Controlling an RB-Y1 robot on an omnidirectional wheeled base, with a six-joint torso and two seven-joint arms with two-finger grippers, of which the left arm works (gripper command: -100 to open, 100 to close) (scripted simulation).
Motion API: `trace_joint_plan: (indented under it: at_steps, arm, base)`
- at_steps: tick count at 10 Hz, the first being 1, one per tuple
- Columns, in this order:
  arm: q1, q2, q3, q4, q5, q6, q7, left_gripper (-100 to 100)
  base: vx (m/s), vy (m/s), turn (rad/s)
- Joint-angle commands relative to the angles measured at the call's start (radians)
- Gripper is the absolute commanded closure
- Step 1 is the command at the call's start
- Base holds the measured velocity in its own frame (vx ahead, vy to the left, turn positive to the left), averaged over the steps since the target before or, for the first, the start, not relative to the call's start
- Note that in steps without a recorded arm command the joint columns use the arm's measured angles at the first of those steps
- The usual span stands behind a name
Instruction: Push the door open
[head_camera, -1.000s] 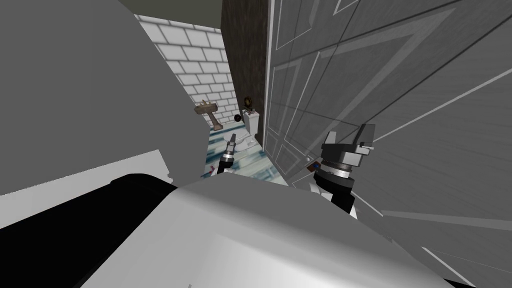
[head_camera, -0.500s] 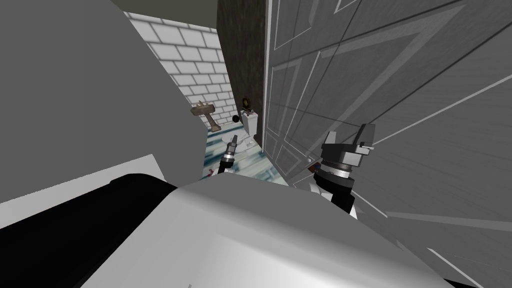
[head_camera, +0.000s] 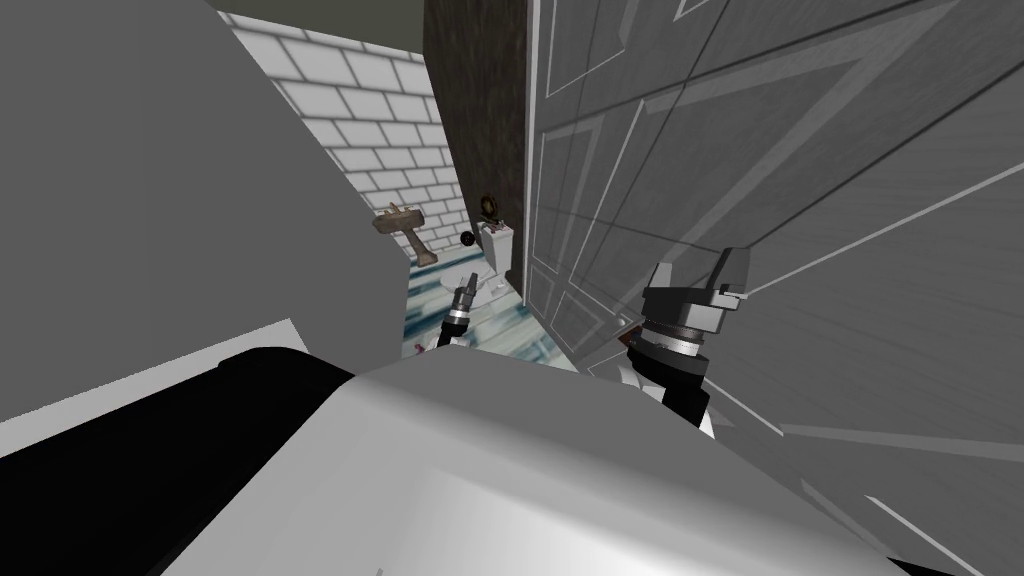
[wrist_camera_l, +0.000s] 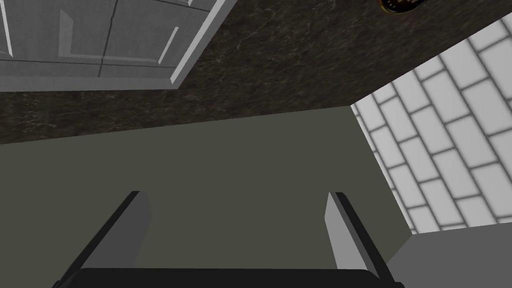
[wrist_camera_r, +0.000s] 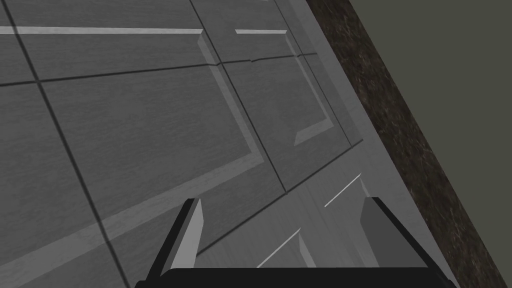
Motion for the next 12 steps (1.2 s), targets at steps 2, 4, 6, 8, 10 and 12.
trace_joint_plan:
  at_steps: [2,4,6,8,10,12]
  arm:
    - [-0.010,0.004,0.003,0.025,-0.004,-0.003,-0.058,-100]
    - [-0.016,0.007,0.004,0.046,-0.007,-0.007,-0.101,-100]
    - [-0.023,0.009,0.006,0.066,-0.010,-0.011,-0.144,-100]
    - [-0.030,0.012,0.008,0.086,-0.012,-0.015,-0.187,-100]
    - [-0.035,0.014,0.009,0.101,-0.015,-0.018,-0.220,-100]
    - [-0.042,0.016,0.011,0.122,-0.018,-0.022,-0.265,-100]
  base:
    - [0.036,0.034,-0.058]
    - [0.032,0.026,-0.082]
    - [0.030,0.035,-0.070]
    - [0.031,0.034,-0.070]
    - [0.024,0.033,-0.060]
    - [0.020,0.024,-0.075]
